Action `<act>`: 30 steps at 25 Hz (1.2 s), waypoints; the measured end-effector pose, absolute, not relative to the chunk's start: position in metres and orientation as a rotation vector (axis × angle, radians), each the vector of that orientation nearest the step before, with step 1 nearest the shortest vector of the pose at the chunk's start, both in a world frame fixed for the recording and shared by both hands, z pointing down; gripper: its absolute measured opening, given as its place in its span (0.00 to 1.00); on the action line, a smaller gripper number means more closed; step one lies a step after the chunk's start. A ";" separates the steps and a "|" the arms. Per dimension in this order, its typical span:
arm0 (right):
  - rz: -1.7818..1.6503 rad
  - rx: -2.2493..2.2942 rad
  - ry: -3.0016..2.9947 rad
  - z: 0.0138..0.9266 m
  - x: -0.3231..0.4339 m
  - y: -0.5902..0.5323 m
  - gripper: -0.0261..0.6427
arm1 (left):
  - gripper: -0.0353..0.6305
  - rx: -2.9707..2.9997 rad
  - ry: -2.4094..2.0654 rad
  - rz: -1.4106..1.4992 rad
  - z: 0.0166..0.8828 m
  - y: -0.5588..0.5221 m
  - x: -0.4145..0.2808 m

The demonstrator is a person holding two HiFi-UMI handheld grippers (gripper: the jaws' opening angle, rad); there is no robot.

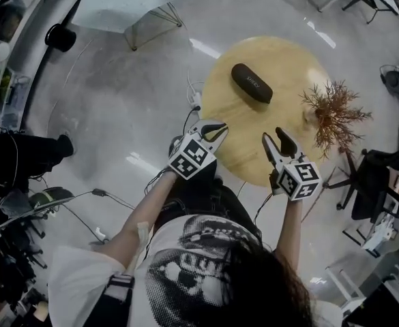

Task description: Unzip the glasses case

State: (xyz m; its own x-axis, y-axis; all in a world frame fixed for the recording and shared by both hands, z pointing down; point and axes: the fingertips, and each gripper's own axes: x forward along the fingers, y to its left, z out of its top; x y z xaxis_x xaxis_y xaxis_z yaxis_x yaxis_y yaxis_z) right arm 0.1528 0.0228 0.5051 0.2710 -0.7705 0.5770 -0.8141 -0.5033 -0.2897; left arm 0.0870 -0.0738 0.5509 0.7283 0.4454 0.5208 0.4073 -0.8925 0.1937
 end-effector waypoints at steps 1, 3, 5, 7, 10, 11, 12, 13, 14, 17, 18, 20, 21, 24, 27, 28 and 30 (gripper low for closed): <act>1.046 2.484 -1.518 0.501 0.144 0.034 0.33 | 0.08 2.863 0.707 0.881 0.548 -0.070 0.087; 1.026 2.551 -1.493 0.492 0.130 0.055 0.32 | 0.08 2.873 0.704 0.867 0.541 -0.060 0.087; 0.996 2.629 -1.479 0.482 0.116 0.075 0.31 | 0.08 2.883 0.708 0.849 0.531 -0.048 0.083; 0.949 2.696 -1.475 0.471 0.104 0.091 0.31 | 0.08 2.898 0.729 0.833 0.522 -0.034 0.076; 0.861 2.744 -1.482 0.458 0.086 0.108 0.28 | 0.08 2.914 0.787 0.807 0.509 -0.008 0.061; 0.835 2.752 -1.486 0.455 0.080 0.112 0.28 | 0.08 2.919 0.807 0.802 0.506 0.000 0.054; 0.811 2.761 -1.487 0.453 0.073 0.115 0.28 | 0.08 2.925 0.824 0.800 0.503 0.006 0.048; 0.787 2.772 -1.486 0.450 0.067 0.118 0.27 | 0.08 2.931 0.838 0.801 0.500 0.012 0.041; 0.765 2.785 -1.486 0.448 0.060 0.121 0.26 | 0.08 2.937 0.849 0.800 0.497 0.017 0.033; 0.698 2.815 -1.501 0.441 0.042 0.131 0.22 | 0.08 2.943 0.871 0.764 0.488 0.036 0.014; 0.678 2.825 -1.514 0.440 0.036 0.135 0.21 | 0.08 2.940 0.876 0.746 0.485 0.043 0.008; 0.643 2.845 -1.532 0.437 0.022 0.143 0.17 | 0.08 2.939 0.891 0.713 0.480 0.059 -0.005; 0.628 2.847 -1.527 0.436 0.015 0.148 0.15 | 0.08 2.941 0.902 0.700 0.477 0.066 -0.011; 0.591 2.844 -1.492 0.435 -0.002 0.158 0.09 | 0.08 2.944 0.942 0.676 0.469 0.085 -0.029; 0.562 2.855 -1.466 0.430 -0.013 0.167 0.03 | 0.08 2.937 0.977 0.657 0.461 0.102 -0.044; 0.554 2.860 -1.459 0.429 -0.016 0.170 0.03 | 0.08 2.936 0.989 0.650 0.458 0.107 -0.047; 0.540 2.865 -1.448 0.427 -0.021 0.176 0.03 | 0.08 2.935 1.018 0.635 0.454 0.117 -0.053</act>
State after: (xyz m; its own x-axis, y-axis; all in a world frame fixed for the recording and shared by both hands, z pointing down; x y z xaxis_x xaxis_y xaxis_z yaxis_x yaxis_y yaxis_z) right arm -0.0209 0.1757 0.4265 0.5508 -0.7992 0.2406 -0.7614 -0.5992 -0.2473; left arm -0.0535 0.1165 0.4544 0.7139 0.5882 0.3800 0.5999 -0.7936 0.1013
